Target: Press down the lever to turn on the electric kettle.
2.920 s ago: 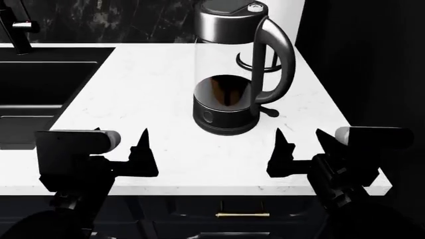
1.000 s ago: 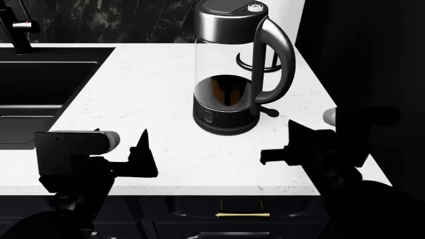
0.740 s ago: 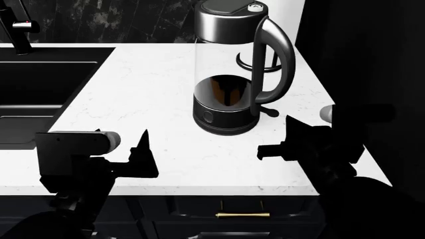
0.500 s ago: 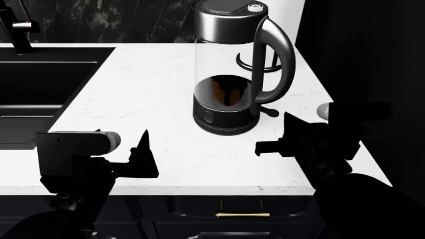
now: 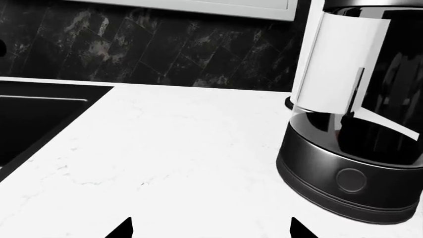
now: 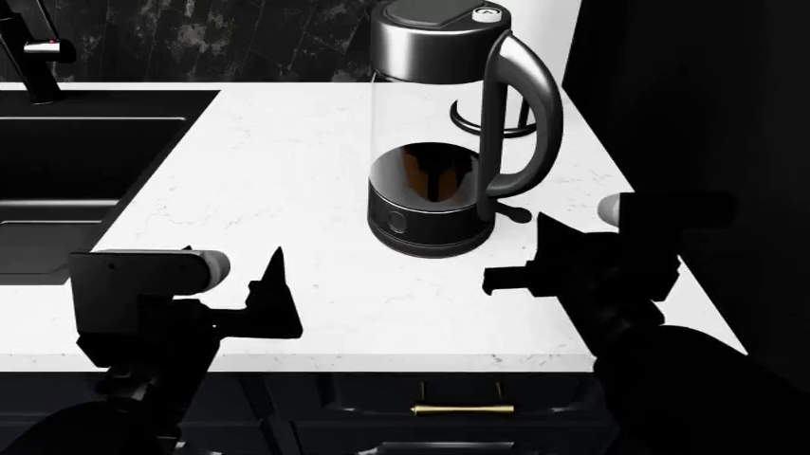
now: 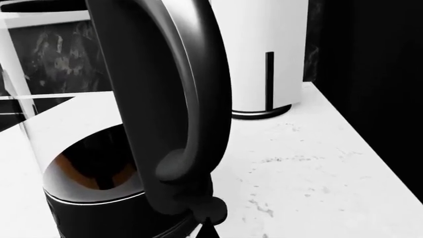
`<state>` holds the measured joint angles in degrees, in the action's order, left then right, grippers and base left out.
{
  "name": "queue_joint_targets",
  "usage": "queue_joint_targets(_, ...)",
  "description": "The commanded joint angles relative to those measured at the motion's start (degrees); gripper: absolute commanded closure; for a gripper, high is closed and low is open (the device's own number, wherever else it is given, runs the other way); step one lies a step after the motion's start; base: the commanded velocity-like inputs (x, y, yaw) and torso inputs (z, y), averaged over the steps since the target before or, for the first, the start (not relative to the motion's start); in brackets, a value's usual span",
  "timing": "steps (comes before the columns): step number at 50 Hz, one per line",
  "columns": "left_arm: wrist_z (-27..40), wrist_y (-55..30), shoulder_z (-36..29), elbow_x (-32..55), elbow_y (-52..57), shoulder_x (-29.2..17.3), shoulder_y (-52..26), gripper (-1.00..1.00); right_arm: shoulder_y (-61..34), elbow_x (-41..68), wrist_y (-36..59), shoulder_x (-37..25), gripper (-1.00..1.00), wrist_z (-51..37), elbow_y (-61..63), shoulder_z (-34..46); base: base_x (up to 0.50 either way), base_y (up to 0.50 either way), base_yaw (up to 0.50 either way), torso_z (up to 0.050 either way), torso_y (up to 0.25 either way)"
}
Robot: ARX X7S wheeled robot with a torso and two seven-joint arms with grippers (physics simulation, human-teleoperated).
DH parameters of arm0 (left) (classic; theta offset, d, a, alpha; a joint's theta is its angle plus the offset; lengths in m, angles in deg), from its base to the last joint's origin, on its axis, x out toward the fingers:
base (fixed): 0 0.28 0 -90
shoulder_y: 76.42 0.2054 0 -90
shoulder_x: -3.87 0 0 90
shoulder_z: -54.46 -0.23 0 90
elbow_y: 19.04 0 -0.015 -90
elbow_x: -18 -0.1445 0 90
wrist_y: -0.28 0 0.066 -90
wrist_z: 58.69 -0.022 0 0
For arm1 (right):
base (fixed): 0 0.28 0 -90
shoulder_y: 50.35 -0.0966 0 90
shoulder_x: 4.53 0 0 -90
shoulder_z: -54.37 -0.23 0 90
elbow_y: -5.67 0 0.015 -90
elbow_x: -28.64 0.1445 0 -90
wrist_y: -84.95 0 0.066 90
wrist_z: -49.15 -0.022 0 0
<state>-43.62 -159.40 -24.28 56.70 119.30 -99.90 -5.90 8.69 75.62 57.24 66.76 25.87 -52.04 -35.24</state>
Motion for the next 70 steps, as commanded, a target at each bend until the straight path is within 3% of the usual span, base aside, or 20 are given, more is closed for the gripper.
queue_joint_targets(1,0.4,0.1,0.1,0.6,0.0,-0.3,0.2,-1.00,0.1,0.1,-0.7,0.1,1.00,0.0,-0.6,0.2,0.00,0.00,0.00,0.000,0.000)
queue_joint_targets(70,2.5,2.1,-1.1,3.0,-1.2,-1.8,0.8,-1.00,-3.2,-8.5,-9.8,0.9,1.00,2.4,-12.0,9.6,0.00,0.00,0.00,0.000,0.000)
